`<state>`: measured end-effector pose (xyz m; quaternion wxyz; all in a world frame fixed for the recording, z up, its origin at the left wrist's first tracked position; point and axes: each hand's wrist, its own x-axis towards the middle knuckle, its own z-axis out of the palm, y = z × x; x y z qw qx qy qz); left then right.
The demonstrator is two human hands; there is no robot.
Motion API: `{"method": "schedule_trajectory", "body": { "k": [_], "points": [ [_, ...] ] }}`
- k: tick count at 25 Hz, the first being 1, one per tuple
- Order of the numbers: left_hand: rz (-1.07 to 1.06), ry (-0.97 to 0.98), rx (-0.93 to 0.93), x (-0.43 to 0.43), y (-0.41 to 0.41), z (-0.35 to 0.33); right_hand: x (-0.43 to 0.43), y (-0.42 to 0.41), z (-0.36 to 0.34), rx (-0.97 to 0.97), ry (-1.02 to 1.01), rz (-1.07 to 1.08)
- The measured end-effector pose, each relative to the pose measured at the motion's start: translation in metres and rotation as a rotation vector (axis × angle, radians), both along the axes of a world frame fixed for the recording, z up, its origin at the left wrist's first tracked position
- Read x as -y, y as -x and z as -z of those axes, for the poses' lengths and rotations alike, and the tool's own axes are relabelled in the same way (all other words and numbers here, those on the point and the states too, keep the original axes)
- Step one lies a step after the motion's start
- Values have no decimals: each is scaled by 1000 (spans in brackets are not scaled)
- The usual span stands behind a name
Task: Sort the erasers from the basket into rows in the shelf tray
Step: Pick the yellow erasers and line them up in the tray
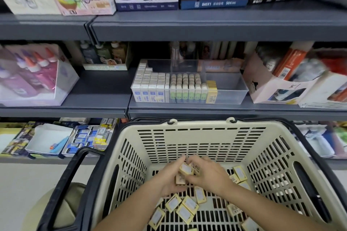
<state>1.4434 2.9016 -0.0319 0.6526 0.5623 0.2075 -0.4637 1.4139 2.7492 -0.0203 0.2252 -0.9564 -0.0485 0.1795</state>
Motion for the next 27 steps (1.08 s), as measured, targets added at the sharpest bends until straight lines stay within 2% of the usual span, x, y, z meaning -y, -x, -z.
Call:
{"method": "schedule_trajectory", "body": {
  "k": [2, 5, 11, 15, 18, 21, 22, 24, 27],
  "points": [
    [-101, 228, -63, 13, 2, -22, 0, -1, -23, 51, -77, 87],
    [-243, 345, -6, 27, 5, -40, 4, -3, -49, 113, -113, 112],
    [-214, 352, 65, 15, 6, -54, 24, -2, -70, 53, -300, 50],
    [-122, 359, 85, 10, 4, -57, 23, -3, -77, 85, -418, 186],
    [-108, 418, 97, 10, 4, -57, 12, -1, -78, 58, -489, 149],
    [-168, 337, 99, 5, 1, -49, 13, -4, -70, 15, -574, 171],
    [-191, 283, 97, 1, -1, -45, 15, -6, -63, 9, -538, 184],
    [-215, 183, 91, -8, -5, -33, 21, -5, -42, -18, -332, 152],
    [-194, 57, 50, -23, -3, -8, 21, 6, 3, -210, 2, -88]
  ]
}}
